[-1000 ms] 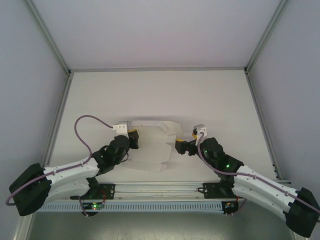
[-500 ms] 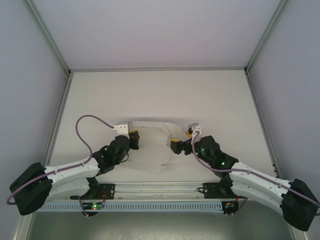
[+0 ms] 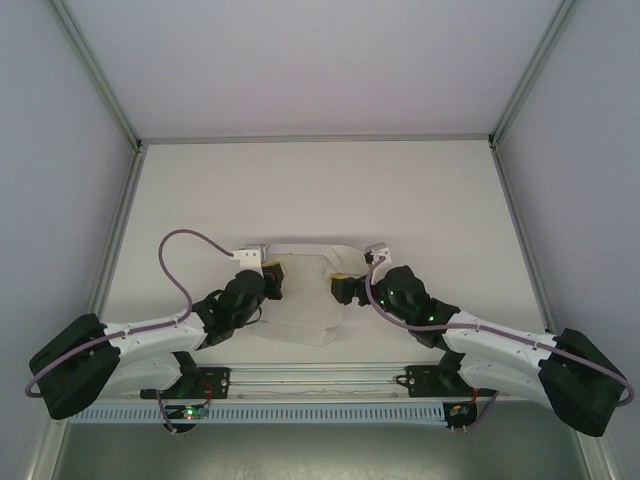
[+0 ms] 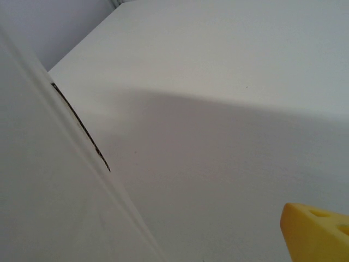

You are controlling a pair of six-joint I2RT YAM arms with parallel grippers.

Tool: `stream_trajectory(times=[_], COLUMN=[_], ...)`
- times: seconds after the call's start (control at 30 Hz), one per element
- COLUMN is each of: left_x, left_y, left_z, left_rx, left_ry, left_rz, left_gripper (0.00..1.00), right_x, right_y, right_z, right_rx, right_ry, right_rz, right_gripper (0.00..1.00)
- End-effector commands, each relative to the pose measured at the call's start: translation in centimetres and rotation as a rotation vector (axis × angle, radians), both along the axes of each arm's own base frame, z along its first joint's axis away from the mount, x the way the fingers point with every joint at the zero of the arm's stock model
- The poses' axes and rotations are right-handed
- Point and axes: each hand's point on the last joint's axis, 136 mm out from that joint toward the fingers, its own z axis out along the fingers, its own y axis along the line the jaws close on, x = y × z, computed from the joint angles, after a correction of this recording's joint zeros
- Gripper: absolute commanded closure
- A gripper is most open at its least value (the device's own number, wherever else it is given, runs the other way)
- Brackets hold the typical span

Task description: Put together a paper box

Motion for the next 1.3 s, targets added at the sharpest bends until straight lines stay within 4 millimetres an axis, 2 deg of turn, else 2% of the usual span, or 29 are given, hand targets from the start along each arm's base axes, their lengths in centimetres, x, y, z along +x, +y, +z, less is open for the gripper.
stream_trajectory(times=[0.0, 0.27, 0.5, 0.67, 0.87, 0.93, 1.0, 1.1, 1.2, 1.27], left_x=[0.8, 1.4, 1.4, 1.3, 0.6, 0.4, 0.1, -0.3, -0.7, -0.8], left_y=[-1.4, -1.4, -0.7, 0.1, 1.8, 2.2, 2.4, 2.1, 1.9, 1.6], left_z=[3.1, 4.2, 4.1, 2.9, 1.0, 0.9, 1.0, 1.5, 1.6, 1.6], left_rx=[-0.113, -0.146, -0.15, -0.075, -0.028, -0.014, -0.004, 0.006, 0.031, 0.037], left_ry=[-0.07, -0.093, -0.087, -0.055, -0.02, -0.02, -0.02, -0.036, -0.038, -0.04], left_rz=[-0.001, 0.038, 0.067, 0.09, 0.133, 0.139, 0.127, 0.082, 0.044, 0.02], left_gripper=[1.0, 1.0, 1.0, 1.0, 1.0, 1.0, 1.0, 1.0, 1.0, 1.0], right_x=[1.4, 1.8, 2.1, 1.5, -0.6, -1.5, -1.8, -1.5, -1.2, -0.7], right_y=[0.1, -1.0, -1.4, -0.4, -1.4, -2.4, -4.4, -7.7, -9.9, -10.9], right_z=[2.3, 1.1, 1.0, 3.0, 7.0, 7.8, 8.5, 10.2, 11.4, 11.4], right_rx=[0.041, -0.133, -0.201, -0.158, -0.079, -0.081, -0.094, -0.064, -0.039, -0.048], right_ry=[-0.051, -0.094, -0.121, -0.16, -0.24, -0.247, -0.238, -0.257, -0.283, -0.27], right_rz=[-0.094, -0.207, -0.247, -0.174, -0.088, -0.07, -0.112, -0.221, -0.275, -0.305], right_gripper=[0.02, 0.02, 0.02, 0.02, 0.02, 0.02, 0.02, 0.02, 0.02, 0.02])
